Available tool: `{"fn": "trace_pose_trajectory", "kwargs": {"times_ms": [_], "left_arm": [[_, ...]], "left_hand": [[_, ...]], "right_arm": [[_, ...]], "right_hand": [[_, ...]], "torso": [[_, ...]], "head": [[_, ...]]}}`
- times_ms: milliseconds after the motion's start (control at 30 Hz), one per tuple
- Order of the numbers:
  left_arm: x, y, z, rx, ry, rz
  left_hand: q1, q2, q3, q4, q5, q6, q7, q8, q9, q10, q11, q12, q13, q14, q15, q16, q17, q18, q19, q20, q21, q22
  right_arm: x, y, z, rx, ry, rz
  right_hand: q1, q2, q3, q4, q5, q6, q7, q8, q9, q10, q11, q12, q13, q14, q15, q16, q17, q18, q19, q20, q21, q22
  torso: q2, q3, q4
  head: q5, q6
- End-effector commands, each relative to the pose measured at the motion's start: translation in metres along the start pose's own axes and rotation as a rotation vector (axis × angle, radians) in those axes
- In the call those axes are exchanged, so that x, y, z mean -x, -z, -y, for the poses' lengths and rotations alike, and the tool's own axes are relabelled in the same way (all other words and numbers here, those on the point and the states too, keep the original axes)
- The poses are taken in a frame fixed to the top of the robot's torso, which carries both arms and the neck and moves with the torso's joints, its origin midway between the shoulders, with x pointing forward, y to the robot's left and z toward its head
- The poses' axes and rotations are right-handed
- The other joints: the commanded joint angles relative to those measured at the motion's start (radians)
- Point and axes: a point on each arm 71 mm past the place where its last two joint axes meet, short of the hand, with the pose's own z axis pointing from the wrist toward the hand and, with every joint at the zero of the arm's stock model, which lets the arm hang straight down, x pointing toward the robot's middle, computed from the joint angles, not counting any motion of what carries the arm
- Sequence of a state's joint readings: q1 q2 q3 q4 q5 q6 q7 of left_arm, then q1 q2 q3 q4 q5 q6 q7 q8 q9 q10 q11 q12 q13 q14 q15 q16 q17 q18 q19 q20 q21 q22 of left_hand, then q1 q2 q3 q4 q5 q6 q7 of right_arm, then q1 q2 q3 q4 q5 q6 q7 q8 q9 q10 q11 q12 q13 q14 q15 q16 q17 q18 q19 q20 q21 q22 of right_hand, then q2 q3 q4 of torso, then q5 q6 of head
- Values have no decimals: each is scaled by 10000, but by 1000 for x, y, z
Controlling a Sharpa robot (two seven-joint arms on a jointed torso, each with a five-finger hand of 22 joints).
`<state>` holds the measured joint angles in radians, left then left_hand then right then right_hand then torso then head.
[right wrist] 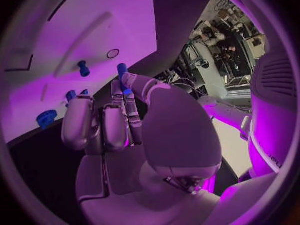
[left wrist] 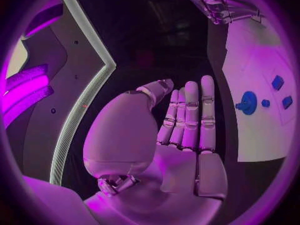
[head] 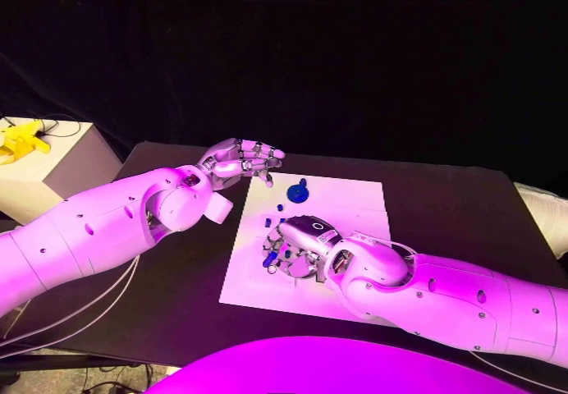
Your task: Assemble the parts on the task board
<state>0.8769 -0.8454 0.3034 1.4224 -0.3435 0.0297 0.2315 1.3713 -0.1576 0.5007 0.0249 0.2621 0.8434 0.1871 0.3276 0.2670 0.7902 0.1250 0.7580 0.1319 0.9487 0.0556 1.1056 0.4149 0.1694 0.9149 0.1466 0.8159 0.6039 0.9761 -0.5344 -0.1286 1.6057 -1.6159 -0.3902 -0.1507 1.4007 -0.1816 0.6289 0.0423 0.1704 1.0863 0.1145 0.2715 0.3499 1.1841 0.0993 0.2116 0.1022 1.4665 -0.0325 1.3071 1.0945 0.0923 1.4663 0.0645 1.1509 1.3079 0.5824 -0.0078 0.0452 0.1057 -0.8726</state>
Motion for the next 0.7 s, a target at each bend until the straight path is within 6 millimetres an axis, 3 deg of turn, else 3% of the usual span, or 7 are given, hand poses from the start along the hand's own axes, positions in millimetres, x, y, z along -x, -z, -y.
{"fn": "trace_pose_trajectory", "kwargs": {"times_ms": [33,700], "left_arm": [[-2,-1,0,-51,134,-171],[-2,-1,0,-35,137,-180]], "left_hand": [[18,37,-63,9,-10,33,59,38,-15,4,56,-40,-17,-9,35,-64,-16,146,60,29,-35,-9],[44,49,-90,18,-8,35,59,55,-34,11,56,-51,-38,-19,36,-88,-17,147,73,31,-81,-45]], "right_arm": [[-4,0,2,17,343,-464],[-11,0,7,-290,869,-848]], "right_hand": [[10,87,23,-33,52,31,47,49,521,587,-525,6,9,141,-33,19,-12,-166,318,-45,-34,708],[-21,90,44,-65,48,19,50,60,548,597,-522,-24,20,139,-29,19,-14,-171,320,-44,-12,723]], "torso": [[-6,-1,-12],[3,-3,-1]], "head": [[16,0],[15,0]]}}
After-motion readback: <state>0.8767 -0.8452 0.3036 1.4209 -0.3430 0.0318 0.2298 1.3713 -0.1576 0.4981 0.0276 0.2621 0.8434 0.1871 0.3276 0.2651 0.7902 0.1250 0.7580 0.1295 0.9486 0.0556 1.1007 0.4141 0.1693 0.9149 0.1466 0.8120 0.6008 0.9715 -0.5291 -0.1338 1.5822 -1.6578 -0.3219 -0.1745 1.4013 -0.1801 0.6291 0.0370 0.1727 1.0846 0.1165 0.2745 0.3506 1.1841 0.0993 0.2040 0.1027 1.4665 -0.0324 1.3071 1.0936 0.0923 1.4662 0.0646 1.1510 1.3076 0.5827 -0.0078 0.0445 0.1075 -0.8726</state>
